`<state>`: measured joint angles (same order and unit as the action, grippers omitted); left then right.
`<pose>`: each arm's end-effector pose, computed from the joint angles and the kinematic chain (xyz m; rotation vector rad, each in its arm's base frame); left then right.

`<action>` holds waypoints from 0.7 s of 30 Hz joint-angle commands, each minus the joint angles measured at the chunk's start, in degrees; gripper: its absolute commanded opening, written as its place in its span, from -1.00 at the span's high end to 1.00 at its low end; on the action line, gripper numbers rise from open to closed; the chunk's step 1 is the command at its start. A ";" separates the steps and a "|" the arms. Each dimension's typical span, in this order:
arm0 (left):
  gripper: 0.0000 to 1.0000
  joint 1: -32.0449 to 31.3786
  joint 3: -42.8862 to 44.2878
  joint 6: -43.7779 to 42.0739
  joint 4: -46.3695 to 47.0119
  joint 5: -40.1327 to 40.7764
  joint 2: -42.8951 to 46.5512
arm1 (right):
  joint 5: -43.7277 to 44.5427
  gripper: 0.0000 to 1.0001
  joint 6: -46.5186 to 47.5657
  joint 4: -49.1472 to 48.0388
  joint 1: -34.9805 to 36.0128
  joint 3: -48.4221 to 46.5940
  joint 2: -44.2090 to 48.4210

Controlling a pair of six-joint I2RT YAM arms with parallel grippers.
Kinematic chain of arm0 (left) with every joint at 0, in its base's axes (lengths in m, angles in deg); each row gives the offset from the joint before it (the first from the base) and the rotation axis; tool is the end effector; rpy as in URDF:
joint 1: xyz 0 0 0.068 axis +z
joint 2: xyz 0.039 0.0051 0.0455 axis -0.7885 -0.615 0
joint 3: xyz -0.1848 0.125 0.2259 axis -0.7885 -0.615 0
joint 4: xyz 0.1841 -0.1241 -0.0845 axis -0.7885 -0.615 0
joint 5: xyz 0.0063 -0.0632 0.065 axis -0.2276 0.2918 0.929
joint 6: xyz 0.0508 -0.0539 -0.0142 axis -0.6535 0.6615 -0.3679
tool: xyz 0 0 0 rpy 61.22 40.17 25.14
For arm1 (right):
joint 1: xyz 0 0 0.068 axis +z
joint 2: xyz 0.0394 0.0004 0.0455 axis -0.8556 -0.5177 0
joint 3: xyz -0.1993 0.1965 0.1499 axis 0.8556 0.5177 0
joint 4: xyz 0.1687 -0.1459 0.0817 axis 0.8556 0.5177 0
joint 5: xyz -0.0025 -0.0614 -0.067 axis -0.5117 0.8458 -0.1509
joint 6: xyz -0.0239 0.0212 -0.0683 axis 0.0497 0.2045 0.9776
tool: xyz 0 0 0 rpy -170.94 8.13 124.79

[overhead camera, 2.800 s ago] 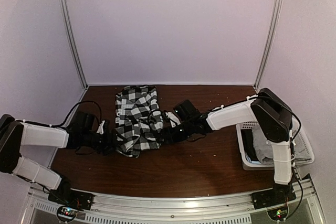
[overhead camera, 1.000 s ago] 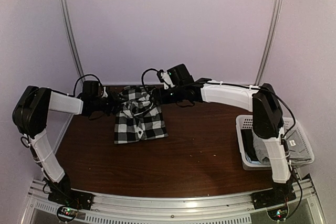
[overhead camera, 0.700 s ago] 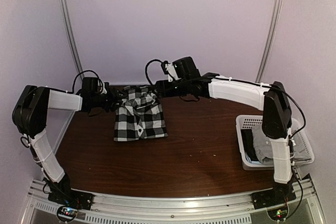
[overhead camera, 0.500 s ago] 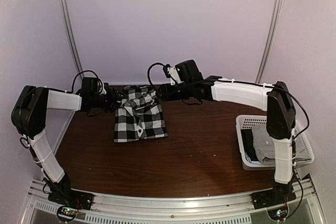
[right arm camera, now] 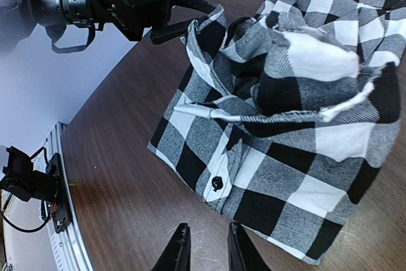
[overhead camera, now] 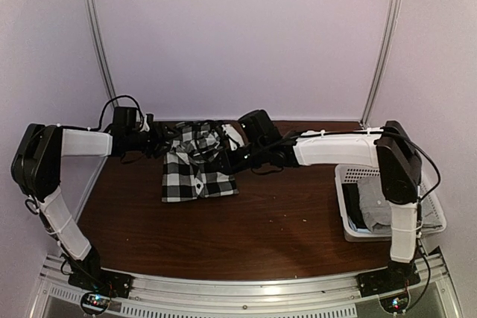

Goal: Fold and stack the long sleeve shirts
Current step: Smooth out the 2/3-rectangle-folded shirt at the center of the board.

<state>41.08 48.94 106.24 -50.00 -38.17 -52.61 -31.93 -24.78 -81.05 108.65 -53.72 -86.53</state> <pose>0.3710 -0.1062 0.2538 -0.5740 2.2459 -1.2575 0.2947 0.3882 0.2749 -0.8238 2.1761 1.1177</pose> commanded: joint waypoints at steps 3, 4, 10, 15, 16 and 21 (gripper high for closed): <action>-0.30 0.42 0.46 -1.87 1.13 -1.60 1.00 | -3.05 0.58 1.81 0.54 -2.00 -14.74 -12.52; -0.30 0.45 0.38 -1.92 1.08 -1.62 1.01 | -3.11 0.57 1.83 1.25 -2.84 -18.51 -14.91; -0.36 0.43 -0.29 -3.00 0.39 -2.73 1.38 | -5.64 0.44 -2.13 2.13 -5.82 -38.44 -31.16; -0.38 0.42 -1.93 -4.81 -0.34 -3.54 3.18 | -10.18 0.31 -8.31 -3.98 -7.12 -42.85 -37.96; -0.38 0.44 -2.09 -5.26 -0.72 -3.52 3.60 | -10.88 0.24 -8.96 -5.19 -7.15 -42.84 -38.52; -0.42 0.42 -3.18 -6.78 -2.43 -2.34 6.04 | -14.48 0.13 -11.40 -8.27 -7.15 -44.59 -40.18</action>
<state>41.08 46.72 102.38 -51.94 -40.81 -50.01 -42.10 -32.94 -84.63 100.87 -94.96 -126.53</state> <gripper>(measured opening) 0.704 0.425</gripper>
